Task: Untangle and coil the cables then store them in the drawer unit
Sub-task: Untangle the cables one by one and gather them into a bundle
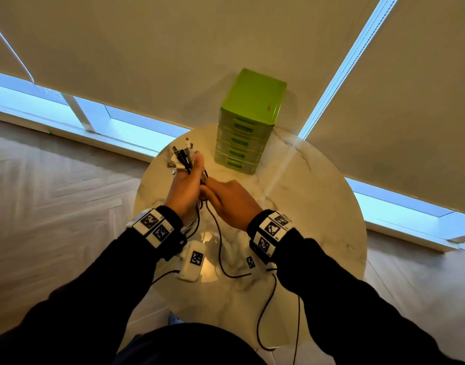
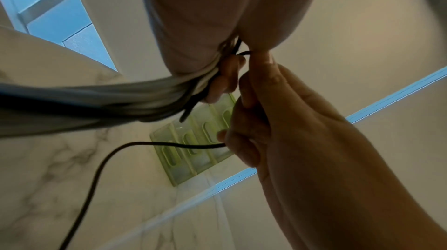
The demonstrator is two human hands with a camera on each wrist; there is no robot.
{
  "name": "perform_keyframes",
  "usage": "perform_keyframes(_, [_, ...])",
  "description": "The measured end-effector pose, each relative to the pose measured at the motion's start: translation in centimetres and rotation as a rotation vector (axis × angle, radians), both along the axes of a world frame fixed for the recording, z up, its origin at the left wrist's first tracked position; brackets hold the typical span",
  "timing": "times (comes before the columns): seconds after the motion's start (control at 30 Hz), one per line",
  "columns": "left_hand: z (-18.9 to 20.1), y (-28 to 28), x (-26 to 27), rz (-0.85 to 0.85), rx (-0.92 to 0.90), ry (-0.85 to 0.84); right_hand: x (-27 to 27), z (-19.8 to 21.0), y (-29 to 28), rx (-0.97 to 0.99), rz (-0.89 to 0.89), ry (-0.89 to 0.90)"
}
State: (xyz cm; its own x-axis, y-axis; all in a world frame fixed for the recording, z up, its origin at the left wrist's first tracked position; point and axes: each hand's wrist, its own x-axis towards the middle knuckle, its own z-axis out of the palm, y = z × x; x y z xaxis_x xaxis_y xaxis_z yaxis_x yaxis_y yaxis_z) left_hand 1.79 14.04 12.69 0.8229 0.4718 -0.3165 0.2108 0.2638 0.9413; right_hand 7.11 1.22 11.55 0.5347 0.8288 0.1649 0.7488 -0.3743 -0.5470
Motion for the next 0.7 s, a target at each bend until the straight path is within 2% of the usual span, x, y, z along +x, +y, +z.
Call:
perform_keyframes(0.13, [0.5,-0.2,0.1,0.079,-0.087,-0.120,-0.9,-0.1,-1.1,-0.069,0.077,0.185])
perform_keyframes(0.23, [1.2,1.2,0.8,0.285,-0.210,-0.219,-2.1,-1.4,-4.0,-0.179,0.080,0.430])
perform_keyframes(0.3, [2.0,3.1,1.1,0.407,-0.249,-0.263,-3.0,-3.0,-6.5,-0.234,0.044,0.552])
perform_keyframes(0.4, [2.5,5.7,1.1,0.456,-0.233,-0.322,-3.5,-4.7,-9.6,-0.212,-0.105,0.726])
perform_keyframes(0.53, [3.0,7.0,0.6,0.463,-0.118,-0.338,-1.1,-5.0,-11.4,-0.457,-0.204,0.651])
perform_keyframes(0.6, [2.9,5.6,0.1,0.375,-0.052,-0.295,1.1,-4.9,-10.7,-0.555,-0.278,0.493])
perform_keyframes(0.7, [1.0,2.4,-0.7,0.126,0.096,-0.207,3.1,-2.7,-7.4,-0.386,-0.446,0.248])
